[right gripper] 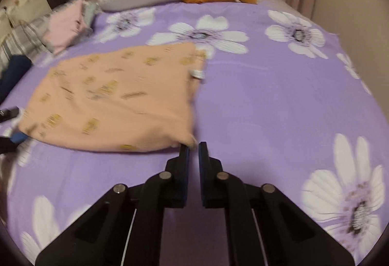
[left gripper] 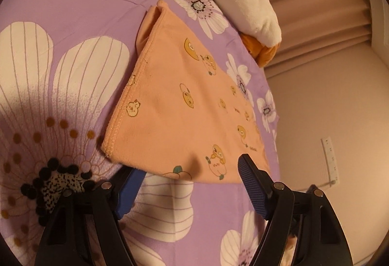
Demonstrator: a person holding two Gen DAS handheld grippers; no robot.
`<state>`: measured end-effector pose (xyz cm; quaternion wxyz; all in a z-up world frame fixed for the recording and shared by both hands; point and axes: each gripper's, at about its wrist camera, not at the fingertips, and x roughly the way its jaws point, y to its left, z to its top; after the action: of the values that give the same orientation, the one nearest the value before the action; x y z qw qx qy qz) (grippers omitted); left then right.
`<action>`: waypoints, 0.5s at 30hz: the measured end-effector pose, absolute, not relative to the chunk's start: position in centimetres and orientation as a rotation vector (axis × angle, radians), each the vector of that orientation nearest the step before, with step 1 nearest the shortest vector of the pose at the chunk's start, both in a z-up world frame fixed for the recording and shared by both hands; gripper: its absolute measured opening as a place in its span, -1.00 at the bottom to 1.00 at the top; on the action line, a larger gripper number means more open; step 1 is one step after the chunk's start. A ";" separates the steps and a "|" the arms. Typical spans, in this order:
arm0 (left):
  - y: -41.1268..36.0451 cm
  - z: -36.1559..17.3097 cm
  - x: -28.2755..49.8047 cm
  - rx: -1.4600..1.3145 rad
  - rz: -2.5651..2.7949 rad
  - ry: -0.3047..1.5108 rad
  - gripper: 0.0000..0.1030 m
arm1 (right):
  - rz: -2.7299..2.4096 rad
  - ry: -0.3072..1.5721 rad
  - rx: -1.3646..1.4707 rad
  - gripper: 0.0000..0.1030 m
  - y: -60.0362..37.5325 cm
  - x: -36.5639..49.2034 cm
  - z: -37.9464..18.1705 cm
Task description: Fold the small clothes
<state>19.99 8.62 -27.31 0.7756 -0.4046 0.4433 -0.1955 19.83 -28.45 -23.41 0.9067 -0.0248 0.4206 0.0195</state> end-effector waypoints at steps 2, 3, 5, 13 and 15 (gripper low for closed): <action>8.4 -27.4 20.3 -0.865 -0.428 0.955 0.49 | -0.035 0.893 -0.001 -0.88 -30.7 20.2 -23.9; 8.4 -27.4 20.3 -0.857 -0.429 0.953 0.49 | -0.052 0.907 0.010 -0.89 -31.3 20.2 -24.1; 8.3 -27.5 20.3 -0.842 -0.434 0.948 0.49 | -0.056 0.913 0.046 -0.90 -32.5 20.1 -24.1; 8.7 -27.9 19.6 -1.026 -0.483 0.959 0.54 | 0.300 0.993 0.732 0.11 -33.2 20.7 -25.1; 8.6 -28.3 20.1 -1.077 -0.483 0.962 0.55 | 0.338 1.021 0.826 0.11 -31.9 21.7 -26.5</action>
<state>20.07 8.63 -28.28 0.7241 -0.4880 0.4357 -0.2187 21.68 -31.92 -26.46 0.7787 0.3821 0.4724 0.1563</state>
